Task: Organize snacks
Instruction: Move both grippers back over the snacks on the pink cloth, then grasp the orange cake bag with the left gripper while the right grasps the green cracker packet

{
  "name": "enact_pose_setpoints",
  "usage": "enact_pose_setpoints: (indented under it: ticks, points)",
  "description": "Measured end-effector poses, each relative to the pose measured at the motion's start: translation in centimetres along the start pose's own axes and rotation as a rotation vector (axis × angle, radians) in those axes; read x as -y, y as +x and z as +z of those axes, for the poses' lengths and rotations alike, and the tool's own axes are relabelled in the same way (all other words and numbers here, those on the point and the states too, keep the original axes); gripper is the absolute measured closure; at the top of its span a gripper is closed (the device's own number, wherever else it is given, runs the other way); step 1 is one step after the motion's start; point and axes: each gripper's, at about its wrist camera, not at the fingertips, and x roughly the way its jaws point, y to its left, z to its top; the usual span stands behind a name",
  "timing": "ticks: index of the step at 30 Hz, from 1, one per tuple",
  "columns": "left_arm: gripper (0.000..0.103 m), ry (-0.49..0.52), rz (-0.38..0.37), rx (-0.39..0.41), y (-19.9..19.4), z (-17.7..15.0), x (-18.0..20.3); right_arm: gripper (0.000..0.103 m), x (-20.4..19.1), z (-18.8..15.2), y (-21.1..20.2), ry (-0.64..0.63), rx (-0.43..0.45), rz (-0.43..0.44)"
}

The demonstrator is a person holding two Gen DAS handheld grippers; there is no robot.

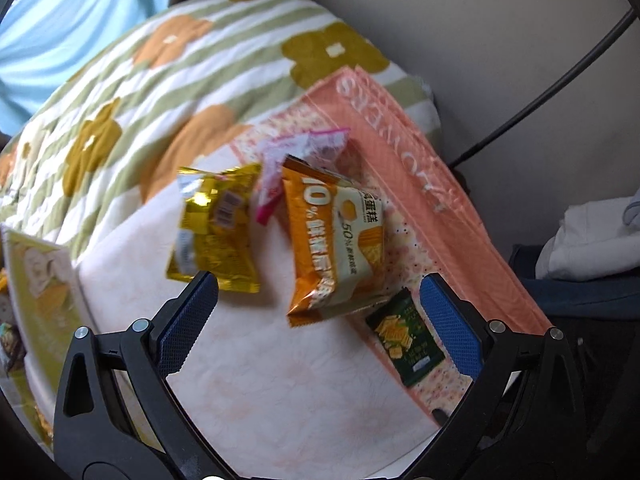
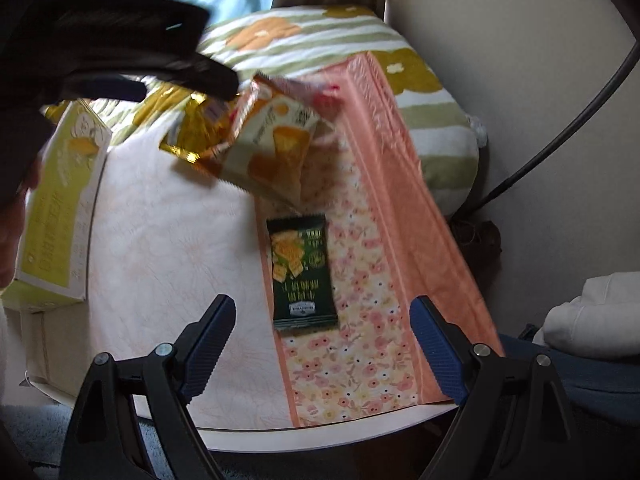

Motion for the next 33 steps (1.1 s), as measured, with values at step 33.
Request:
enact_pose_setpoints:
  ticks: [33]
  points:
    - [0.042, 0.061, 0.091, -0.096, 8.5, 1.4, 2.1, 0.032, -0.5, 0.0, 7.0, -0.060, 0.059, -0.014]
